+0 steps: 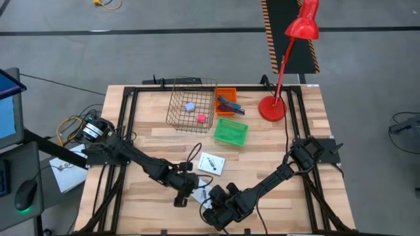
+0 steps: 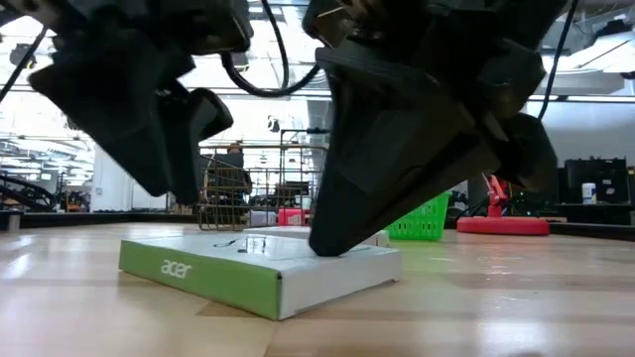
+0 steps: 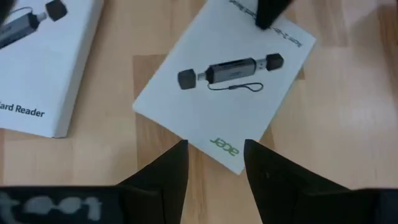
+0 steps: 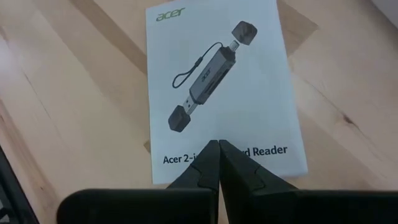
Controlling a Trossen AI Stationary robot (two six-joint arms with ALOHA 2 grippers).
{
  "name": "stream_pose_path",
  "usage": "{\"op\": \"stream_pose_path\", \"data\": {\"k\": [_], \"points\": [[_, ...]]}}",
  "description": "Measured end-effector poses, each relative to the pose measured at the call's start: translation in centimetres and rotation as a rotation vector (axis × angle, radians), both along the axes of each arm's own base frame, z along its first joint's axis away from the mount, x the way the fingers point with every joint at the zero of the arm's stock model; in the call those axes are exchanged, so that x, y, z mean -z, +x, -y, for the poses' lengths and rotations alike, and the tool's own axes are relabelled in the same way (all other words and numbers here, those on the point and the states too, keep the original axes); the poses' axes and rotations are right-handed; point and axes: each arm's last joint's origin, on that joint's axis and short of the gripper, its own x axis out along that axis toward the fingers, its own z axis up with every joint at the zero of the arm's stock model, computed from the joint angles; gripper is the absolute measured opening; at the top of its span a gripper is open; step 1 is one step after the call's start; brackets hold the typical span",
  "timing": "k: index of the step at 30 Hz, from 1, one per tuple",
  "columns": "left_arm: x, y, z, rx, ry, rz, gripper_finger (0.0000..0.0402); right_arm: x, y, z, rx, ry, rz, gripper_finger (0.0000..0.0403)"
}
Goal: Pick and place items into bin
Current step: Put the top card reader box into the green basket
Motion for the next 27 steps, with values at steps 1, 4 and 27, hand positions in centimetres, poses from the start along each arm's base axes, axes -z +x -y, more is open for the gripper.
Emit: {"op": "stream_pose_path", "data": {"k": [1,4,27], "points": [[0.0,0.0,-0.1,-0.006,-0.012,-0.006,0.0144,0.2,-0.2,0.0,0.013,-0.005,0.004,0.0],[0.0,0.2,-0.4,-0.014,-0.021,-0.012,0.0144,0.5,-0.8,-0.3,0.046,-0.016,0.017,0.0],[1.6,2.0,-6.6,-0.106,-0.258,-0.025,0.0143,0.6,-1.3,-0.8,0.045,-0.04,0.028,0.0]]}}
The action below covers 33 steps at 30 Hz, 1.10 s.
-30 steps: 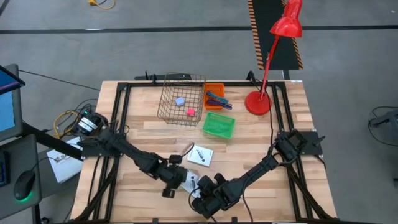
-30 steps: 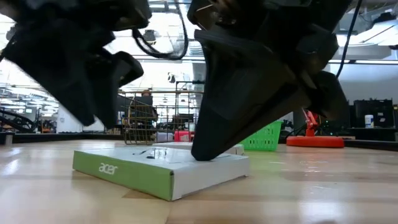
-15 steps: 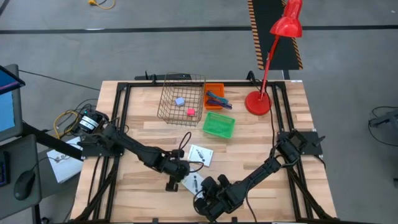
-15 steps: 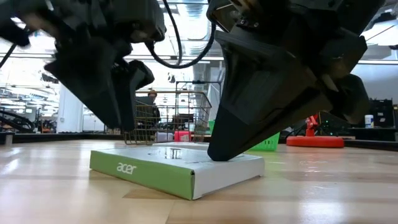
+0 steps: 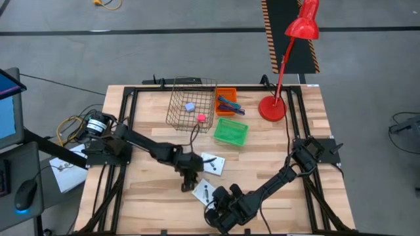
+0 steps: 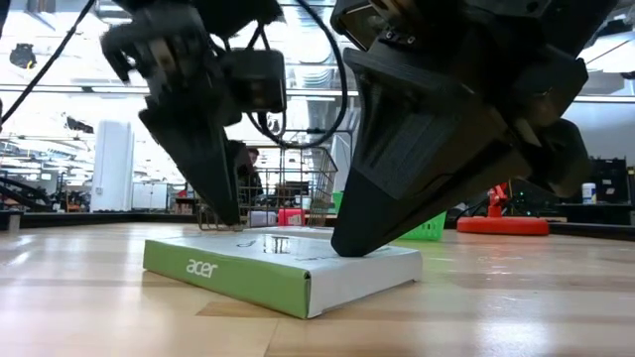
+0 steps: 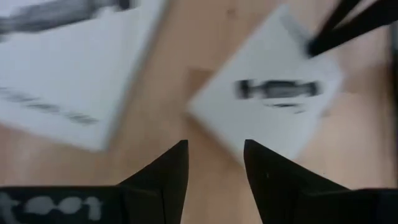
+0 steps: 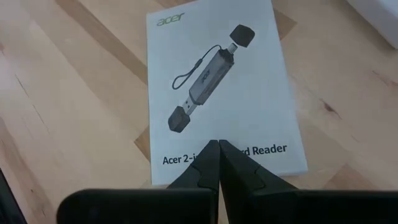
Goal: Pick and place items into bin
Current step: Put the top card reader box into the green basket
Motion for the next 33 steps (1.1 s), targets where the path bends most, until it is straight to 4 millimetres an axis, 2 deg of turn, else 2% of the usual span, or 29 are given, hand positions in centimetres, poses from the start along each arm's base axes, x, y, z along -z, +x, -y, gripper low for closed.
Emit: {"op": "stream_pose_path", "data": {"k": [5,9,19,33], "points": [[-0.4,0.0,2.0,-0.012,-0.073,0.038,0.0143,0.1,-0.3,-0.2,0.0,-0.022,0.007,0.0],[-0.5,-0.2,2.8,-0.023,-0.102,0.031,0.0143,0.1,-0.5,-0.4,0.013,-0.025,0.009,0.0],[-0.6,-0.1,2.9,-0.076,-0.134,0.023,0.0143,1.5,-1.1,-1.5,0.054,-0.057,0.07,0.0],[-0.4,-0.2,2.5,-0.137,-0.107,0.003,0.0143,1.6,-1.6,-2.0,0.053,-0.059,0.076,0.0]]}}
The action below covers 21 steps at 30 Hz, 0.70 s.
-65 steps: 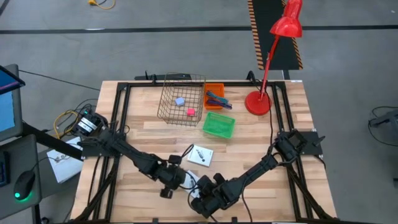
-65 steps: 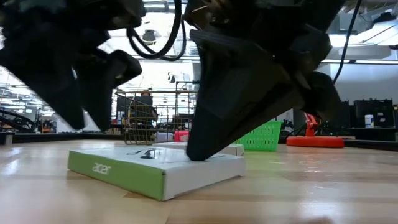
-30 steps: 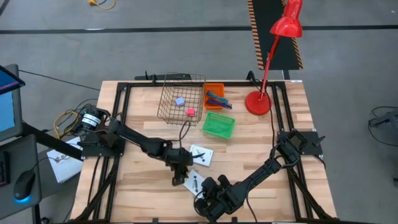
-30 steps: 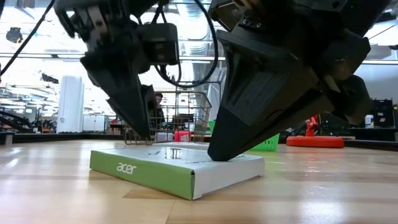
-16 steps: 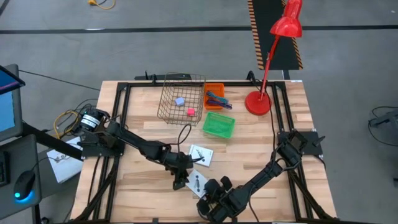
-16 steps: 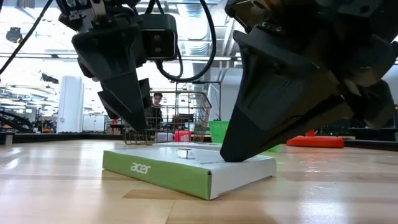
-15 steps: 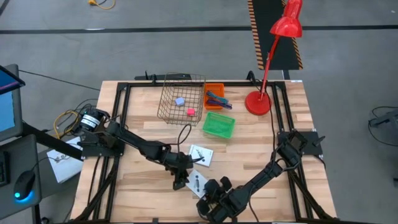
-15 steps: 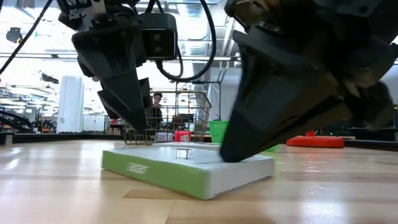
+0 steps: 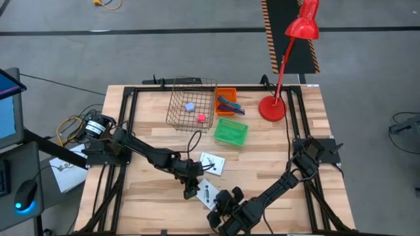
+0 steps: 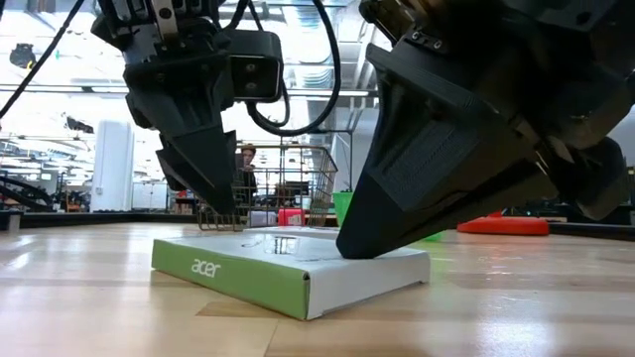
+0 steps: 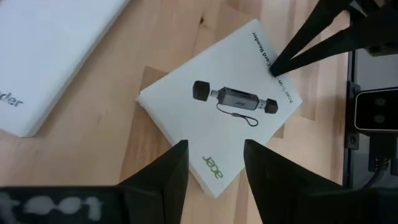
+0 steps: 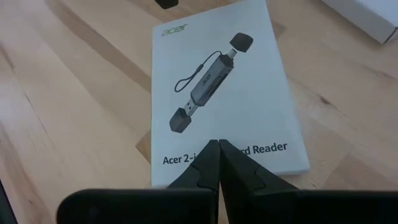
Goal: Pick and place items into bin
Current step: Put the top card reader box into the green basket
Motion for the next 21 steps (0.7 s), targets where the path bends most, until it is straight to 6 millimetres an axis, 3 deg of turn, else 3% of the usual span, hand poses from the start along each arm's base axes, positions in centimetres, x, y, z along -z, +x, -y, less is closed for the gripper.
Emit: {"op": "stream_pose_path", "data": {"k": [11,21], "points": [[0.0,0.0,0.0,-0.005,0.007,0.0,0.0143,-0.5,-1.0,-0.5,-0.028,-0.034,-0.039,0.0],[0.0,0.1,0.0,-0.012,0.004,0.007,0.0143,0.3,-2.3,-1.0,0.019,-0.037,0.02,0.0]]}}
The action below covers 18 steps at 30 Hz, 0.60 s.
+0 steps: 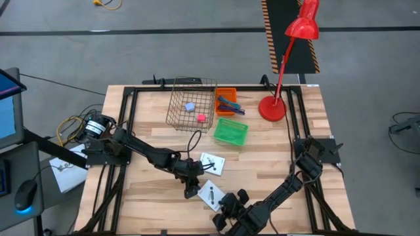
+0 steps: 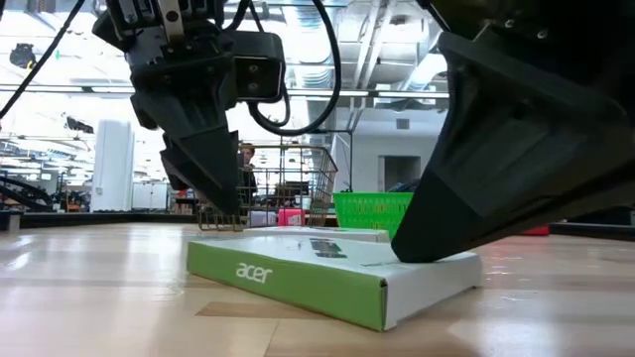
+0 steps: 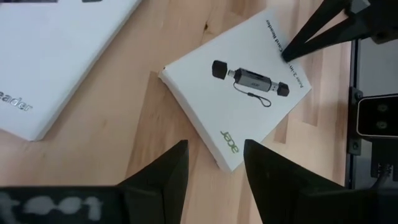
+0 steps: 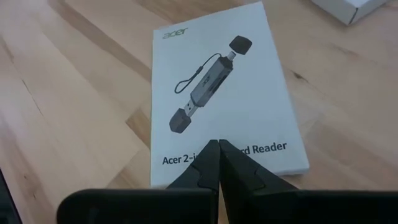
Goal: Pick and place items into bin
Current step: Put the top card reader box into the green basket
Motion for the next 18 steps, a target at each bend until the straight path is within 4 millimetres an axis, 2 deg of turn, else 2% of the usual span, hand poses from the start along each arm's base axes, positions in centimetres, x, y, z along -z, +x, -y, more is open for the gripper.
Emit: {"op": "stream_pose_path", "data": {"k": [18], "points": [[-0.54,0.55,0.23,-0.025,-0.062,0.06,0.0143,0.29,-0.15,0.01,-0.001,-0.004,0.022,0.0]]}}
